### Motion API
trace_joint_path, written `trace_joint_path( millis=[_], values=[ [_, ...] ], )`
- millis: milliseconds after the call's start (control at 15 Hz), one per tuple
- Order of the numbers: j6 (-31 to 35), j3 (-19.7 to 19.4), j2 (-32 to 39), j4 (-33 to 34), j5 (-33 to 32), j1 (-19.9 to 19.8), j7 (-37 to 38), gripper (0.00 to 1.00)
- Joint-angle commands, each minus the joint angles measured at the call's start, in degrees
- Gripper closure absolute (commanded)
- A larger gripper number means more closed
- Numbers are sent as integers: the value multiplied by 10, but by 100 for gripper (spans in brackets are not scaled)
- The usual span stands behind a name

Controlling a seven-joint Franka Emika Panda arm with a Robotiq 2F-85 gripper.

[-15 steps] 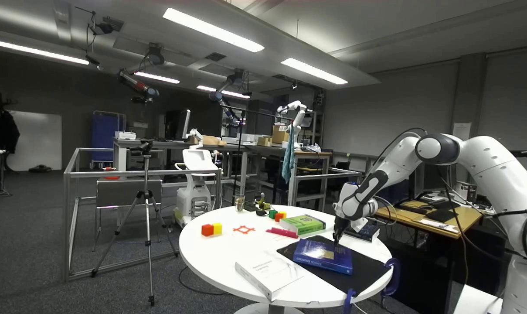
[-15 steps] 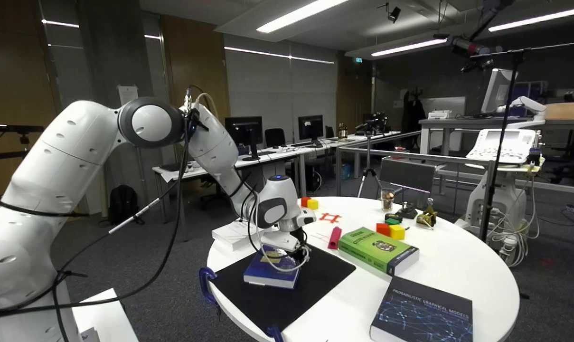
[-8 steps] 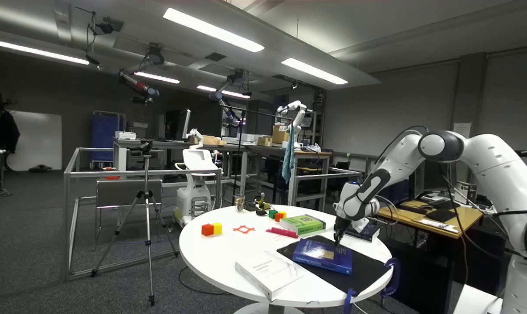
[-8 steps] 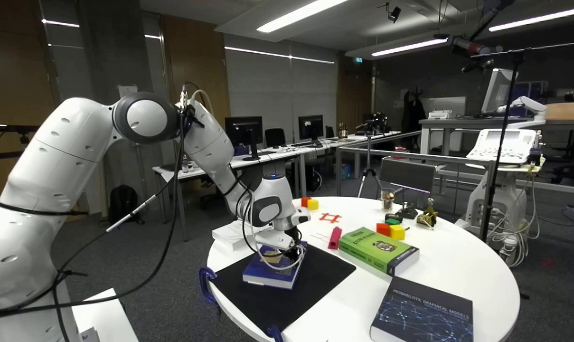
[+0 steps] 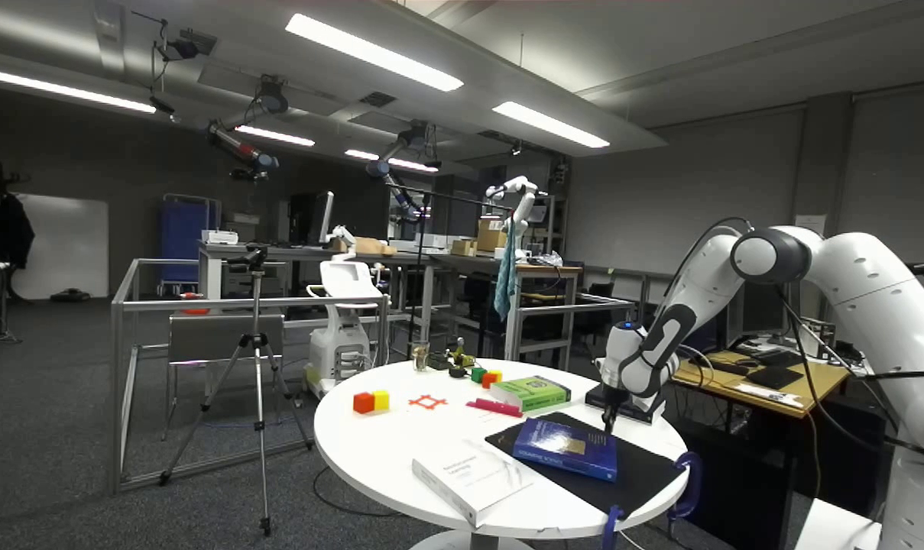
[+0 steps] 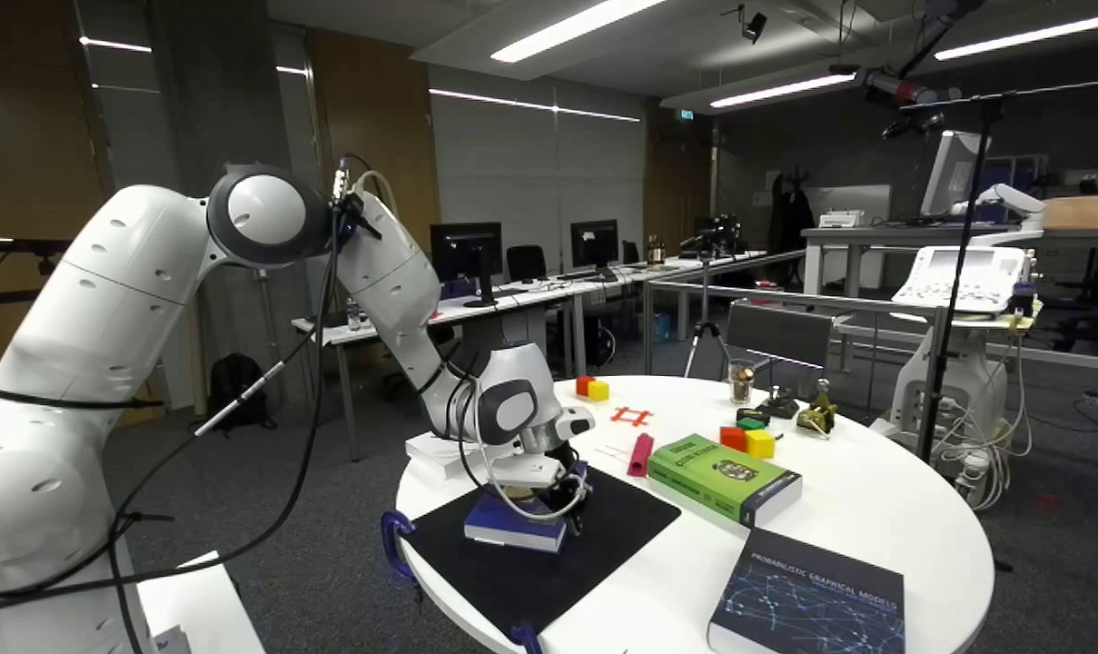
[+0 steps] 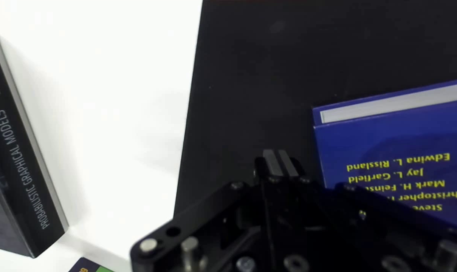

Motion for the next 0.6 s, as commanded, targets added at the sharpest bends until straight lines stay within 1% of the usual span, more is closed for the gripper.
trace_joint_path(
  millis=[0,267,533],
  values=[
    [43,-29,-11,-27,-31,28,33,100],
    [76,-16,5,-17,-15,28,37,100],
    [81,-17,12,-16,-19,34,29,100]
  ],
)
